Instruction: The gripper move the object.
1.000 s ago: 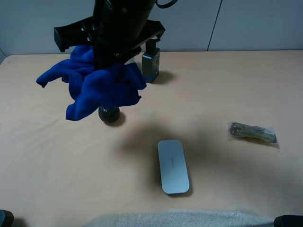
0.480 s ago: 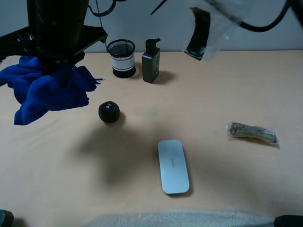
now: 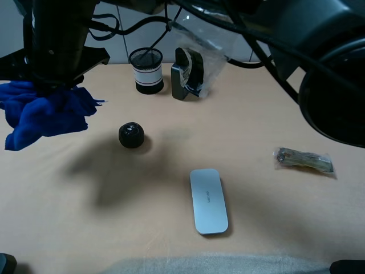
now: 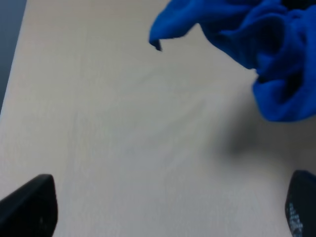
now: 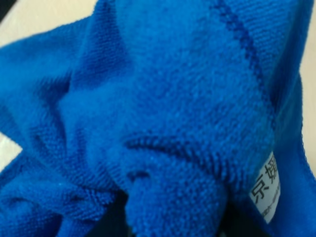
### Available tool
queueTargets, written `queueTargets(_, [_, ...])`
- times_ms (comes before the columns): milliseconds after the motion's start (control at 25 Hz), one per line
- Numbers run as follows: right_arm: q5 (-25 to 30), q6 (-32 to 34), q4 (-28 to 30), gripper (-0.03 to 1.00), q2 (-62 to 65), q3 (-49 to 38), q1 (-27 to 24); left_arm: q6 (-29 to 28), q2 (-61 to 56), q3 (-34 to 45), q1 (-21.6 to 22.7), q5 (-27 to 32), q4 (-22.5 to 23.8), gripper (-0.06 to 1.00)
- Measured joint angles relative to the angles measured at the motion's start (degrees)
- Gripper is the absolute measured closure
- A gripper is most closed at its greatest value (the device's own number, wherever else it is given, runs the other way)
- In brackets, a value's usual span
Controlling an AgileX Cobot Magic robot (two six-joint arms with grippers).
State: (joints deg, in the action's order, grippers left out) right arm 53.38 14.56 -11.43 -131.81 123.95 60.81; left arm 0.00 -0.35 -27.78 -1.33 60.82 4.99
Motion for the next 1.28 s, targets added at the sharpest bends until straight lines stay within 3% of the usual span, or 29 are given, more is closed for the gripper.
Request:
queueTargets(440, [-9.38,-0.97,0.12,0.81,-5.31,0.06,0.00,0.00,0.00,0.00,0.00,0.00,0.00,0.02])
queueTargets(920, [-14.60,-3.51,6.30,0.81,-10.24,0.06,0.00,0.00,0.00,0.00,0.00,0.00,0.00,0.02])
queueTargets(1280, [-16.94,-6.48,6.86,0.81,-14.02,0.06,-0.25,0.00,0.00,0.00,0.00,0.00,0.00,0.02])
